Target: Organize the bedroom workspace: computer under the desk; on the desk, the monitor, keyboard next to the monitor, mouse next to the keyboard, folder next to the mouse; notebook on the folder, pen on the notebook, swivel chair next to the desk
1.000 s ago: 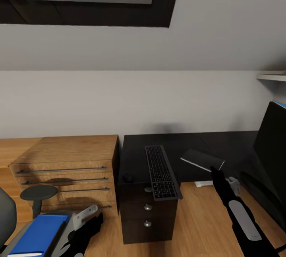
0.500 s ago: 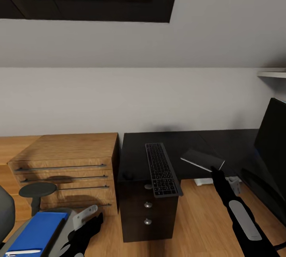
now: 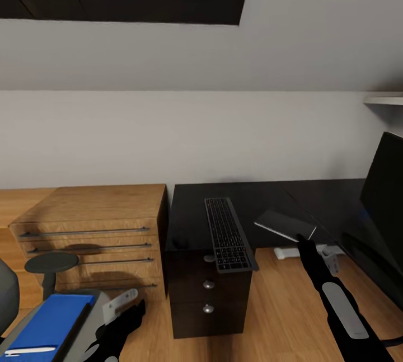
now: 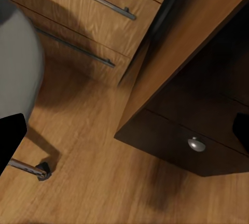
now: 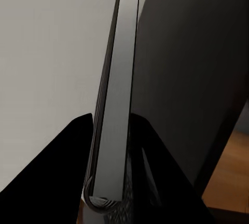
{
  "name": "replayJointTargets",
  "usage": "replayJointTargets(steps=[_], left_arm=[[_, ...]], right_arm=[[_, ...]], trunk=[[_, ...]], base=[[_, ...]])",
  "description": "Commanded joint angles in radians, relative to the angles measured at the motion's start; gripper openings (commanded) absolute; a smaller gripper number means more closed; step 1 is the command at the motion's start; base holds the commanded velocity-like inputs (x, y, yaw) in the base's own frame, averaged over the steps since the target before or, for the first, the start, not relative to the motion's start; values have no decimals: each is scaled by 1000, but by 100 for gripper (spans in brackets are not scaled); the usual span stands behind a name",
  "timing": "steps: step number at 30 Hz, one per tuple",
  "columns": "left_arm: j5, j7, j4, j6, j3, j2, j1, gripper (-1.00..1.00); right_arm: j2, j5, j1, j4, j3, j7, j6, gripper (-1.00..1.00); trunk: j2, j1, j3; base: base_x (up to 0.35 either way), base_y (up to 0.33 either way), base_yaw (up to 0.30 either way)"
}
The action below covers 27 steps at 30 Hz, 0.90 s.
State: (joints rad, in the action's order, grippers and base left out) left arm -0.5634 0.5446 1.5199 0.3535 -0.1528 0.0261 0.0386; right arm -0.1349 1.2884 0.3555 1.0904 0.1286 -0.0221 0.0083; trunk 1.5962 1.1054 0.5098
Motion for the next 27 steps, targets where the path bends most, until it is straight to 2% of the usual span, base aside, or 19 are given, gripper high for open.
replayJointTargets(steps=[1, 9, 15, 27], left_arm=[[-7, 7, 2, 2, -1, 0, 0, 100], [-7, 6, 2, 2, -1, 0, 0, 100], [-7, 6, 2, 2, -1, 0, 0, 100], [-7, 6, 2, 2, -4, 0, 0, 100]], right_arm=[[0, 11, 0, 0, 0, -2, 1, -100], [-1, 10, -1, 2, 0, -1, 2, -100], [-2, 12, -1, 0, 0, -1, 2, -100], [0, 8, -1, 0, 0, -1, 1, -100]], trunk=[[8, 4, 4], [64, 35, 29], [64, 35, 29], [148, 81, 67]], base=[[0, 0, 0], [0, 0, 0], [0, 0, 0], [0, 0, 0]])
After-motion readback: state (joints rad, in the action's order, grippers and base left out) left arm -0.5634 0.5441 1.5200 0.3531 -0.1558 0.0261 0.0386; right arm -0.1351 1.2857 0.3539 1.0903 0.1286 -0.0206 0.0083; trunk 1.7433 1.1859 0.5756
